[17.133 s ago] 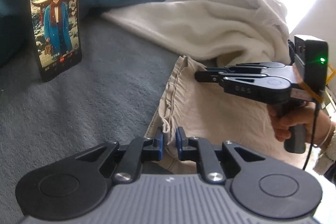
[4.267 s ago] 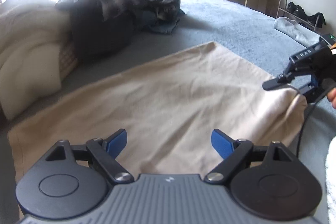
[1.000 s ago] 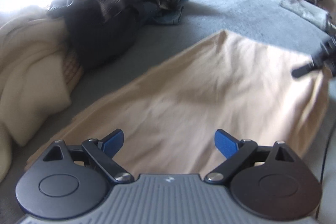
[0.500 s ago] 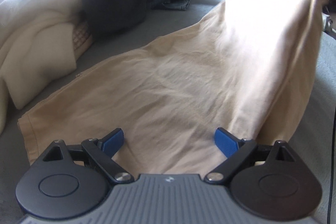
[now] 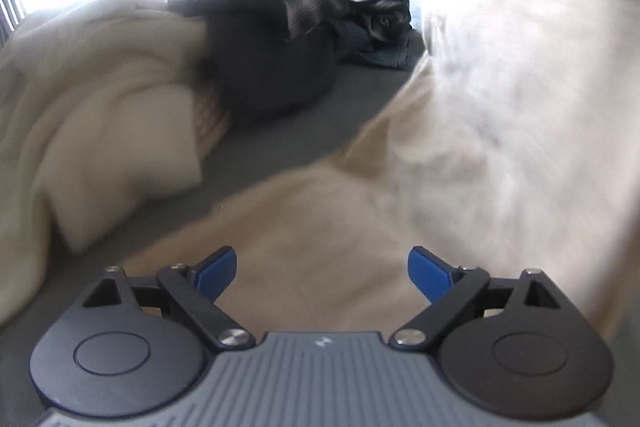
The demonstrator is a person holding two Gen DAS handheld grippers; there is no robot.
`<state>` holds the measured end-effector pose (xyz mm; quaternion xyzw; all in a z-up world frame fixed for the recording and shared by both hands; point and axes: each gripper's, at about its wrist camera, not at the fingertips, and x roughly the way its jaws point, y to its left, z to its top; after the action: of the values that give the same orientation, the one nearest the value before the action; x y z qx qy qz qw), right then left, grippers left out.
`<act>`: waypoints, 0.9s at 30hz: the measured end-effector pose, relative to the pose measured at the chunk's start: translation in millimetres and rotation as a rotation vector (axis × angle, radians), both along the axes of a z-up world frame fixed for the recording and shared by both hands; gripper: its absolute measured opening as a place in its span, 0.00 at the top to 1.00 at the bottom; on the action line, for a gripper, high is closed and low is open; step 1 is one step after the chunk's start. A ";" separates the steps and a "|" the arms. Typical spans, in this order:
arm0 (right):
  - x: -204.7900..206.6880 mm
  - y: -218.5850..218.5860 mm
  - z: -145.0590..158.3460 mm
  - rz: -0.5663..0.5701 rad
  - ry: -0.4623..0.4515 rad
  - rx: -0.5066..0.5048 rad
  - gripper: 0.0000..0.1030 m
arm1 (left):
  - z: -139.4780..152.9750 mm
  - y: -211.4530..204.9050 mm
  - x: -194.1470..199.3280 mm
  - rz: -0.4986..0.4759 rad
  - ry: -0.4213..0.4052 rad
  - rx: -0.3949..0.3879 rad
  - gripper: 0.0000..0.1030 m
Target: Fold clothes
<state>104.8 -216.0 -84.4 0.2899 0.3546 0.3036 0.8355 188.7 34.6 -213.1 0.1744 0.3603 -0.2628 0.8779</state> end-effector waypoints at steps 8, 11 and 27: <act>-11.0 10.7 -4.9 0.030 0.011 0.022 0.84 | -15.0 -36.9 44.7 0.110 -0.006 -0.041 0.09; -10.4 13.9 -5.8 0.043 0.012 0.042 0.84 | -5.6 -19.4 55.2 0.204 0.021 -0.111 0.13; 53.7 191.9 -64.8 0.380 0.072 -0.158 0.83 | 26.6 232.4 1.5 0.701 0.194 -0.386 0.13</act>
<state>158.6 -24.1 -149.2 0.1618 0.4552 0.4164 0.7702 190.2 267.0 -186.5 -0.1524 0.4231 -0.0261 0.8928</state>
